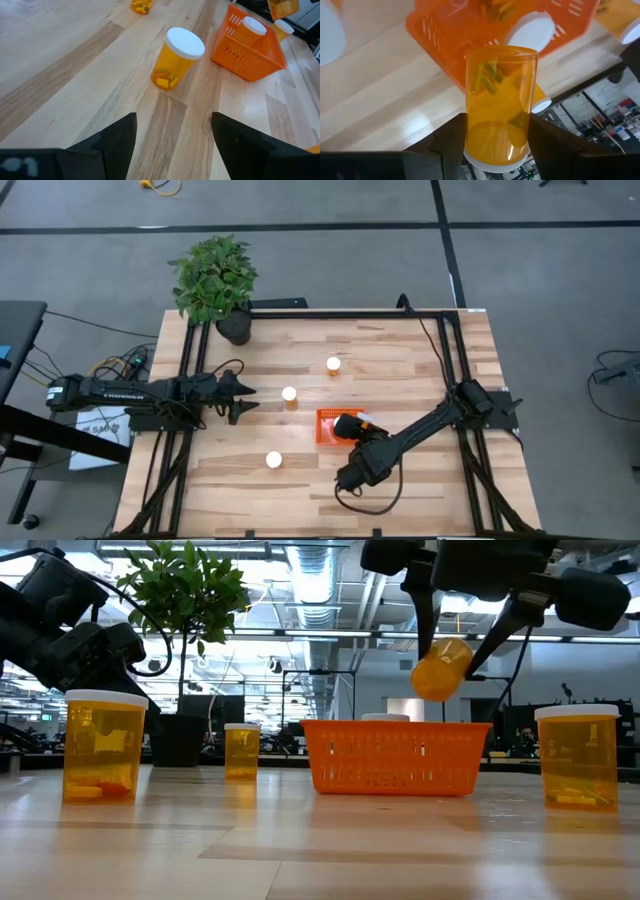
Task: Pick and place pill bottles into a basket
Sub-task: Put the orange pill bottle into the orange bin
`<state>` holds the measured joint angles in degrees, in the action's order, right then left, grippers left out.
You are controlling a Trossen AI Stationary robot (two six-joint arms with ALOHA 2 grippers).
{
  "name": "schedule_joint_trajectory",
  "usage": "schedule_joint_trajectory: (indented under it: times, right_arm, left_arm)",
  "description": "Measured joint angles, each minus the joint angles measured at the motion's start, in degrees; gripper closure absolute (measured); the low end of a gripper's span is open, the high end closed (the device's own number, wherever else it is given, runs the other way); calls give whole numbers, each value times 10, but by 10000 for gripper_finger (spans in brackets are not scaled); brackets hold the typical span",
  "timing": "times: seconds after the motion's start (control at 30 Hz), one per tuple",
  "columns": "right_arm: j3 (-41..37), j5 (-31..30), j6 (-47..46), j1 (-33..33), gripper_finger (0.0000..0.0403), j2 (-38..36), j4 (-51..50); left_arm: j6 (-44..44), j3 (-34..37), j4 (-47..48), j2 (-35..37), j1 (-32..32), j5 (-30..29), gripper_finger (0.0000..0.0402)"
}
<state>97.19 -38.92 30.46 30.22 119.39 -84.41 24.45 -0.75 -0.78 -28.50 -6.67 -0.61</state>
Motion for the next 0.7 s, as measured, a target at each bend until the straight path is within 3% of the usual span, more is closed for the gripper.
schedule_joint_trajectory:
  times: [0.2, 0.7]
  right_arm:
    - [-5, 32, 1, 0, 211, 0, 5]
    - [-21, 30, 16, -22, 209, 0, 38]
  left_arm:
    - [0, 0, 0, 0, 0, 0, 156]
    - [0, 0, 0, 0, 0, 0, 156]
